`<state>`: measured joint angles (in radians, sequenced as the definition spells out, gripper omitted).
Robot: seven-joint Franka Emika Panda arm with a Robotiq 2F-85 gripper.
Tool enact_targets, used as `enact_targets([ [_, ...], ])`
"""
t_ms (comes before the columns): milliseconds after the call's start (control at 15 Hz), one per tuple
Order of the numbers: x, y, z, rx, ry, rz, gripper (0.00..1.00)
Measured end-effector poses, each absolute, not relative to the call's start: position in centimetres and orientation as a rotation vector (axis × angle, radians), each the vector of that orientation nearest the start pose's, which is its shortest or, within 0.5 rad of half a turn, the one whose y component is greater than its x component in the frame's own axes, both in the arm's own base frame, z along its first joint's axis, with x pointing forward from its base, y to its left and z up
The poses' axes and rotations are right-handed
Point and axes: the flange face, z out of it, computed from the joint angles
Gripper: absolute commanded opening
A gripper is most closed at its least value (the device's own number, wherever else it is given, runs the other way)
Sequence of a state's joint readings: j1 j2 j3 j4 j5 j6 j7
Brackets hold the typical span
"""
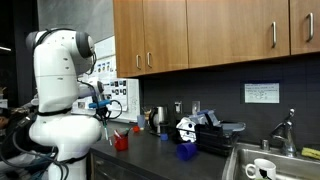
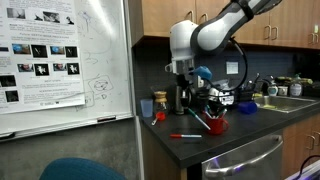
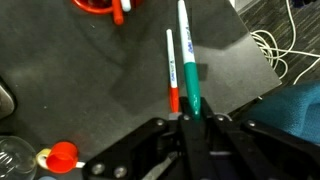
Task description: Take the green marker out of the cup
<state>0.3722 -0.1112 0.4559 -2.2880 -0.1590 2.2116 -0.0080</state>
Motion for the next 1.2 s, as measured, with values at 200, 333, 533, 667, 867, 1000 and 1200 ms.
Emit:
enact_targets([
  [200, 34.3, 37.4, 37.2, -2.934, -1.514, -0.073, 0.03],
  [333, 34.4, 38.0, 36.1, -2.927, -1.536, -0.040, 0.03],
  [533, 34.5, 39.1, 34.7, -2.910, -1.564, -0.002, 0.03],
  [667, 34.5, 39.8, 33.9, -2.899, -1.579, 0.021, 0.18],
  [867, 35.0, 40.6, 33.2, -2.887, -1.588, 0.046, 0.47],
  [1000, 35.5, 40.8, 32.9, -2.884, -1.580, 0.054, 0.60],
  [1200, 36.4, 40.7, 32.8, -2.891, -1.555, 0.057, 0.80],
])
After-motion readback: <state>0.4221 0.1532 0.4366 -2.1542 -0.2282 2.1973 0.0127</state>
